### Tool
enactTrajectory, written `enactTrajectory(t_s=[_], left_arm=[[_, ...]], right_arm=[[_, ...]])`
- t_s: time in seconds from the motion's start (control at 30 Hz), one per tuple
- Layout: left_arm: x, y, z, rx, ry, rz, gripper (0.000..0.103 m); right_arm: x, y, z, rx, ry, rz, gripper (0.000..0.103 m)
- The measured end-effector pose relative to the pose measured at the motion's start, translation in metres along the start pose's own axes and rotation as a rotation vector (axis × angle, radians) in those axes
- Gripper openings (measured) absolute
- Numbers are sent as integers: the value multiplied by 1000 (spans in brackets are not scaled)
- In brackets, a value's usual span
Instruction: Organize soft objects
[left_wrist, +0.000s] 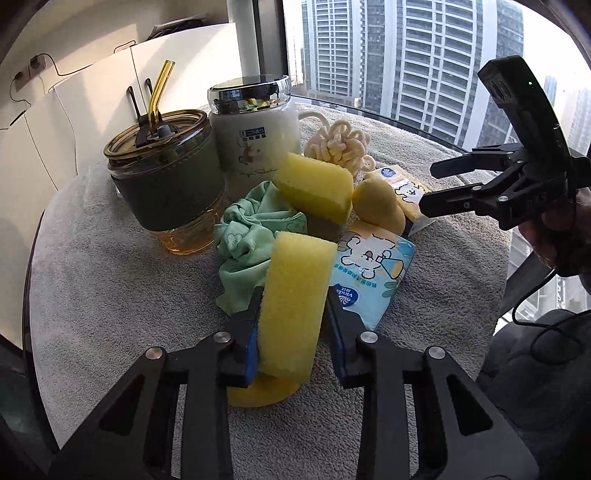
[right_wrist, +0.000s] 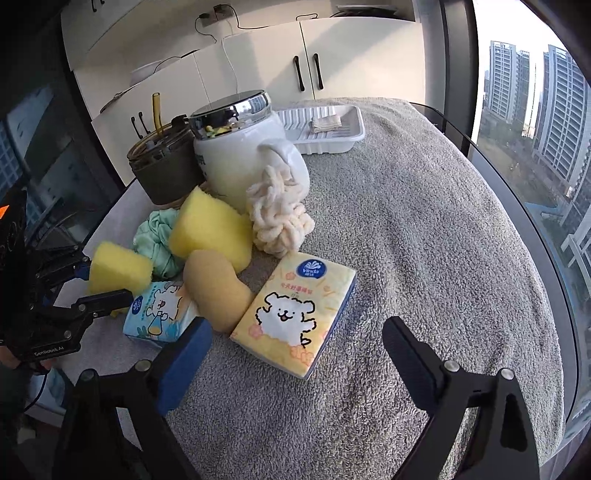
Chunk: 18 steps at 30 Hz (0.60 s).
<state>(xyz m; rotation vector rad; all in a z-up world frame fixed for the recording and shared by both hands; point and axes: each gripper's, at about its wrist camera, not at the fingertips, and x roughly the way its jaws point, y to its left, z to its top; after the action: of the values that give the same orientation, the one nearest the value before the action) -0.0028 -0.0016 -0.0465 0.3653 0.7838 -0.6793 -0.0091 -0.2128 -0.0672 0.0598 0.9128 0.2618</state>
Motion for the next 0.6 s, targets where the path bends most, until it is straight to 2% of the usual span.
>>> enactTrajectory(t_s=[0.37,0.53,0.6], left_arm=[[-6,0,-6,-39,-25,-19,22],[-8,2,-11,-63,-33,-33,22],[-7,3,-12,-67,-31,-36,22]], right_arm=[[31,9,9,3,62,-6,96],[27,11,7,-24,86,-6,95],[22,10,3,-49,94,1,91]])
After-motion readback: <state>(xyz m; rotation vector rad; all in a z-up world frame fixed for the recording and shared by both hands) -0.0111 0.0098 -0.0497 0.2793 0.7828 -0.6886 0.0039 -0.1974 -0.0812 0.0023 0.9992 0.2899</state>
